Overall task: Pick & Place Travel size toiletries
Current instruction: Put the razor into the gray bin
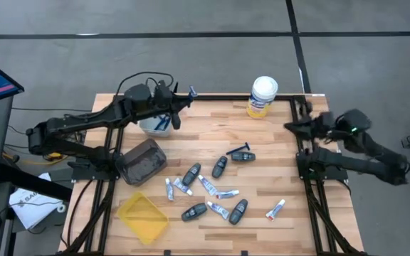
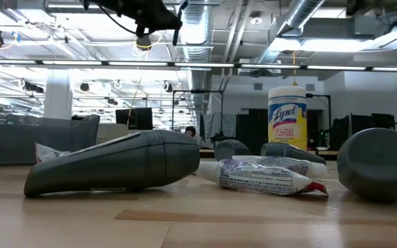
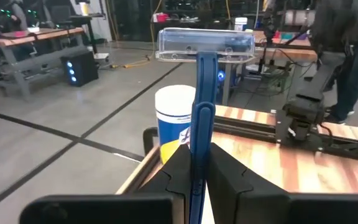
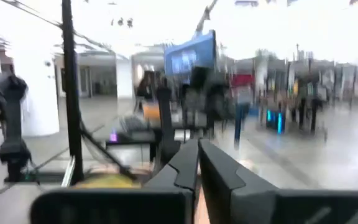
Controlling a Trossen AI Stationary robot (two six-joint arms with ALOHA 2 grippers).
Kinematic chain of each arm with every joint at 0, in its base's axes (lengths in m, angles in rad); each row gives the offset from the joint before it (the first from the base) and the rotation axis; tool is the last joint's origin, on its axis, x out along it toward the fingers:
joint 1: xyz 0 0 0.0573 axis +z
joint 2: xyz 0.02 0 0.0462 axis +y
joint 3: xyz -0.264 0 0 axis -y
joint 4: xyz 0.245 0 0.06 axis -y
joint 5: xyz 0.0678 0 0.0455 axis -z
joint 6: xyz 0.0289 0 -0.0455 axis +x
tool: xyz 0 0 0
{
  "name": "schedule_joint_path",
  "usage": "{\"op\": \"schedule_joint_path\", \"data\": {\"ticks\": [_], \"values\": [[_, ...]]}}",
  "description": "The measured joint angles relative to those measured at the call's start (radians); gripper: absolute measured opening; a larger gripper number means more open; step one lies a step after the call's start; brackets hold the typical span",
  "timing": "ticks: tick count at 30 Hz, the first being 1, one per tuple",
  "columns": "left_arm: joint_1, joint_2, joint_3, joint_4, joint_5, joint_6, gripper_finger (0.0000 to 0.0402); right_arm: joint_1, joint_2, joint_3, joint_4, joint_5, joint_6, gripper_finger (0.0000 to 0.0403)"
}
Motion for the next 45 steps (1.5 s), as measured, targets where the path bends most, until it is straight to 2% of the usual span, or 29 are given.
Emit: {"op": "schedule_joint_path", "data": {"ticks": [6, 10, 14, 19, 25, 30, 34, 42, 45], "values": [[0.042, -0.004, -0.115, 0.009, 0.003, -0.018, 0.0022, 0.000, -0.231, -0.259, 0.174, 0.043, 0.158, 0.0001], [0.073, -0.003, -0.217, 0.069, 0.003, -0.037, 0.0022, 0.002, -0.253, -0.351, 0.205, 0.037, 0.232, 0.0001], [0.110, -0.004, -0.318, 0.173, 0.003, -0.072, 0.0022, 0.018, -0.231, -0.387, 0.222, 0.032, 0.278, 0.0000], [0.188, -0.004, -0.405, 0.192, -0.034, -0.138, 0.0022, 0.027, -0.236, -0.388, 0.233, 0.035, 0.297, 0.0000], [0.269, -0.004, -0.477, 0.185, -0.190, -0.353, 0.0022, 0.026, -0.240, -0.391, 0.226, 0.035, 0.305, 0.0000], [0.304, -0.004, -0.496, 0.099, -0.196, -0.426, 0.0024, 0.026, -0.240, -0.391, 0.225, 0.035, 0.305, 0.0000], [0.304, -0.004, -0.497, 0.007, -0.195, -0.426, 0.0053, 0.026, -0.240, -0.391, 0.225, 0.036, 0.305, 0.0000], [0.301, -0.004, -0.497, -0.082, -0.218, -0.430, 0.0153, 0.026, -0.240, -0.391, 0.222, 0.067, 0.305, 0.0000], [0.301, -0.004, -0.497, -0.087, -0.212, -0.455, 0.0191, 0.026, -0.238, -0.391, 0.198, 0.140, 0.341, 0.0000]]}}
